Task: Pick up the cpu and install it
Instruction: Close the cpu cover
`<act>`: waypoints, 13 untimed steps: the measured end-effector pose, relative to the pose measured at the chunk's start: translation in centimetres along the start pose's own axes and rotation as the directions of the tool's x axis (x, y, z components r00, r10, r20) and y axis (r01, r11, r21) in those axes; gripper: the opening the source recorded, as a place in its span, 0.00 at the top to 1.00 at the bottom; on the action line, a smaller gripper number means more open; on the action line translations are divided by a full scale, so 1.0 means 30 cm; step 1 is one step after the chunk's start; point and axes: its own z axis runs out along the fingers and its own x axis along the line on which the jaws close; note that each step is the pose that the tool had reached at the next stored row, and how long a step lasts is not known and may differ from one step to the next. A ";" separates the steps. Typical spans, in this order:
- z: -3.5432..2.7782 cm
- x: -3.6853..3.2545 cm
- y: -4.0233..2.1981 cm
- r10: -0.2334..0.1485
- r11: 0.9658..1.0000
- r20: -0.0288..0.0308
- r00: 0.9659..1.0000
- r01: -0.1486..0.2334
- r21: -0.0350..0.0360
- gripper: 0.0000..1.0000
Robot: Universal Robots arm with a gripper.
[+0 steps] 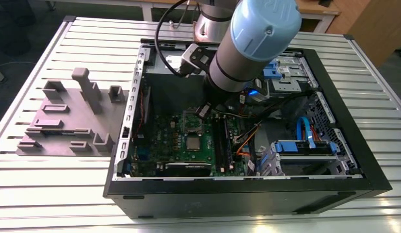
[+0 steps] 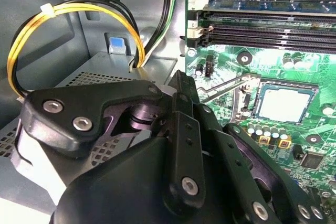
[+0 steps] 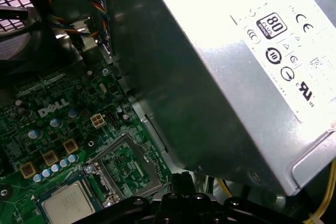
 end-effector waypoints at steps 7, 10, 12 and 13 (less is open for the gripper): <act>-0.005 0.000 0.001 0.000 1.000 -0.002 1.000 0.000 0.001 0.90; -0.008 -0.001 0.002 0.001 1.000 -0.005 1.000 -0.001 0.003 0.90; -0.011 -0.001 0.003 0.001 1.000 -0.008 1.000 -0.001 0.005 0.90; -0.013 -0.002 0.003 0.001 1.000 -0.009 1.000 -0.001 0.006 0.90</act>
